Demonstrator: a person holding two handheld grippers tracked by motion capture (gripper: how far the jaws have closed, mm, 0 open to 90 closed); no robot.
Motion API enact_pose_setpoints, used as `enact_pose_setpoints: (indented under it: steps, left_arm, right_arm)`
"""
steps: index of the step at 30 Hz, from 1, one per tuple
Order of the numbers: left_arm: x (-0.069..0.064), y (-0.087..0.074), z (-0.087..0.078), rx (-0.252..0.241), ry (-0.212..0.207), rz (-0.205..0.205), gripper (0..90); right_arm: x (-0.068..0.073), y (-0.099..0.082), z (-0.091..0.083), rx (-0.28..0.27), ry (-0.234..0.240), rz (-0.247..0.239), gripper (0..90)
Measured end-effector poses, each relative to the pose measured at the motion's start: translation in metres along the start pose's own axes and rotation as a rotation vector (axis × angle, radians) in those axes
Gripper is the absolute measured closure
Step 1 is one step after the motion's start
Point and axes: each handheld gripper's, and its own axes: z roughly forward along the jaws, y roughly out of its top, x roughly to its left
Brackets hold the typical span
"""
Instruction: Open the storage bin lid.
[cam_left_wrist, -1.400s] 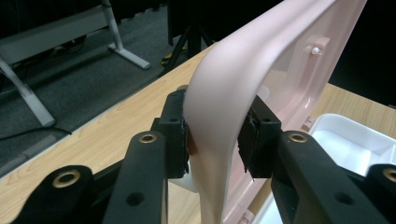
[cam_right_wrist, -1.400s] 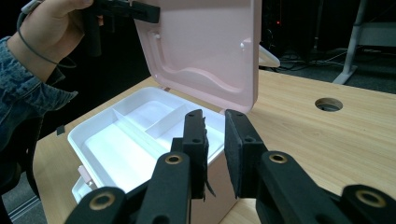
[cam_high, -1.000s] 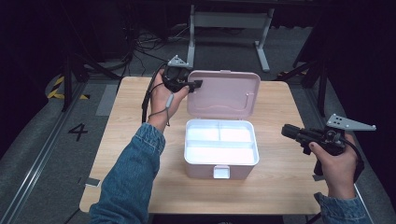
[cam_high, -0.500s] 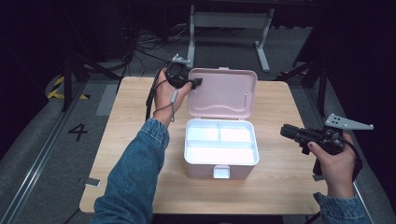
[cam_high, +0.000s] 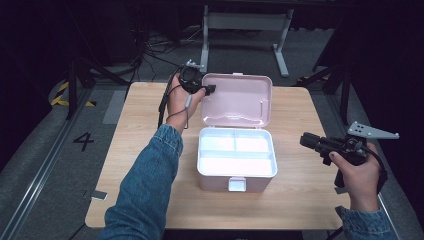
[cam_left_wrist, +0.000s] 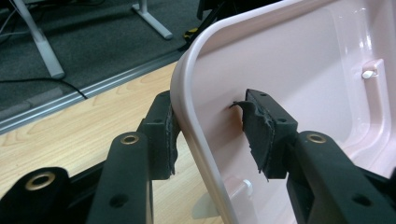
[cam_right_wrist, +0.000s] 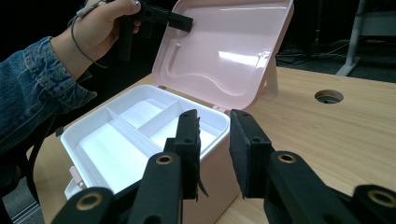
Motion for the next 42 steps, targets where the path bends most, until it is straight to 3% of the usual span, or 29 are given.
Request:
enact_pose_setpoints:
  steps: [29, 37, 42]
  left_arm:
    - [0.016, -0.009, 0.027, 0.107, 0.035, -0.041, 59.0]
    - [0.018, -0.015, 0.034, 0.127, 0.058, -0.035, 59.8]
    - [0.021, -0.018, 0.037, 0.140, 0.052, -0.043, 60.6]
  right_arm:
    - [-0.001, 0.000, -0.002, -0.006, -0.005, 0.006, 73.0]
    - [-0.002, 0.000, -0.004, -0.008, -0.006, 0.009, 72.9]
    - [-0.003, -0.001, -0.004, -0.010, -0.005, 0.010, 72.7]
